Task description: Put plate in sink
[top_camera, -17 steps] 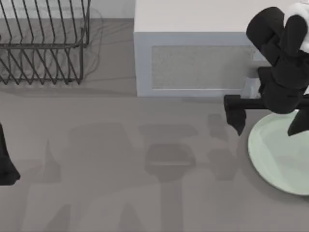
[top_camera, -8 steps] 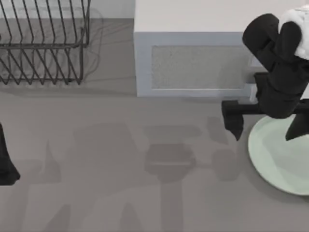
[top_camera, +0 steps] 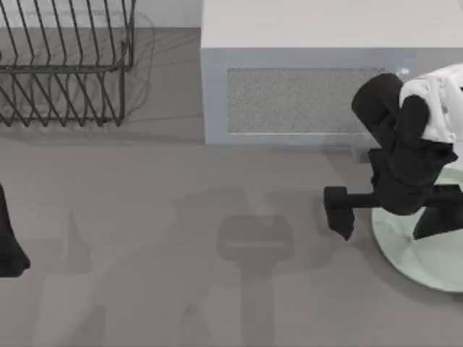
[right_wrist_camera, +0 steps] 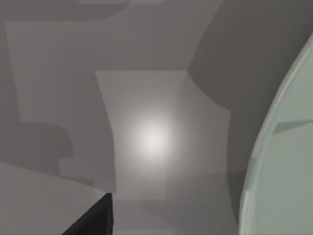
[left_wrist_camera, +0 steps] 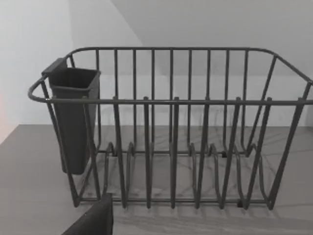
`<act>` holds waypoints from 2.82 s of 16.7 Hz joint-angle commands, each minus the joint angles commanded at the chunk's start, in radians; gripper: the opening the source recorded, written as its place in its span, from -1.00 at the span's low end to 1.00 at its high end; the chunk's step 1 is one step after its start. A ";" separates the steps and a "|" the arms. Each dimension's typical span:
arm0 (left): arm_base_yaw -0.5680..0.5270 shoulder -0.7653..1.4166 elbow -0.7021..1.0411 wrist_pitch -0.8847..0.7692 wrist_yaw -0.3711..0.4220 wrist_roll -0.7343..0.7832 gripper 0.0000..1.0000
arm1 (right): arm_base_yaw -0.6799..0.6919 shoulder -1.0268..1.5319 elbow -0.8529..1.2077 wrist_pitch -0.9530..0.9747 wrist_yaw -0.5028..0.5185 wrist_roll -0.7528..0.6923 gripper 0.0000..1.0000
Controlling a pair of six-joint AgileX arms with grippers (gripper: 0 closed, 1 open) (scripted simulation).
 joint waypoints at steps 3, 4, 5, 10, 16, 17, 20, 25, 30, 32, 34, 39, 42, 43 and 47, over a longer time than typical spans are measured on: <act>0.000 0.000 0.000 0.000 0.000 0.000 1.00 | -0.011 0.030 -0.008 0.074 0.004 0.007 1.00; 0.000 0.000 0.000 0.000 0.000 0.000 1.00 | -0.012 0.032 -0.008 0.081 0.004 0.008 1.00; 0.000 0.000 0.000 0.000 0.000 0.000 1.00 | -0.012 0.032 -0.008 0.081 0.004 0.008 1.00; 0.000 0.000 0.000 0.000 0.000 0.000 1.00 | -0.012 0.032 -0.008 0.081 0.004 0.008 0.55; 0.000 0.000 0.000 0.000 0.000 0.000 1.00 | -0.012 0.032 -0.008 0.081 0.004 0.008 -0.36; 0.000 0.000 0.000 0.000 0.000 0.000 1.00 | -0.012 0.032 -0.008 0.081 0.004 0.008 -0.51; 0.000 0.000 0.000 0.000 0.000 0.000 1.00 | -0.012 0.032 -0.008 0.081 0.004 0.008 -0.96; 0.000 0.000 0.000 0.000 0.000 0.000 1.00 | -0.012 0.032 -0.008 0.081 0.004 0.008 -1.00; 0.000 0.000 0.000 0.000 0.000 0.000 1.00 | -0.021 -0.035 0.016 0.083 0.007 0.008 -1.00; 0.000 0.000 0.000 0.000 0.000 0.000 1.00 | -0.012 -0.037 0.020 0.051 0.012 0.013 -1.00; 0.000 0.000 0.000 0.000 0.000 0.000 1.00 | 0.010 -0.042 0.040 -0.023 0.019 0.020 -1.00; 0.000 0.000 0.000 0.000 0.000 0.000 1.00 | 0.080 -0.074 0.221 -0.296 0.035 0.039 -1.00; 0.000 0.000 0.000 0.000 0.000 0.000 1.00 | 0.096 -0.089 0.405 -0.476 0.039 0.044 -1.00; 0.000 0.000 0.000 0.000 0.000 0.000 1.00 | 0.093 -0.090 0.472 -0.533 0.039 0.044 -1.00; 0.000 0.000 0.000 0.000 0.000 0.000 1.00 | 0.048 -0.073 0.748 -0.738 0.033 0.034 -1.00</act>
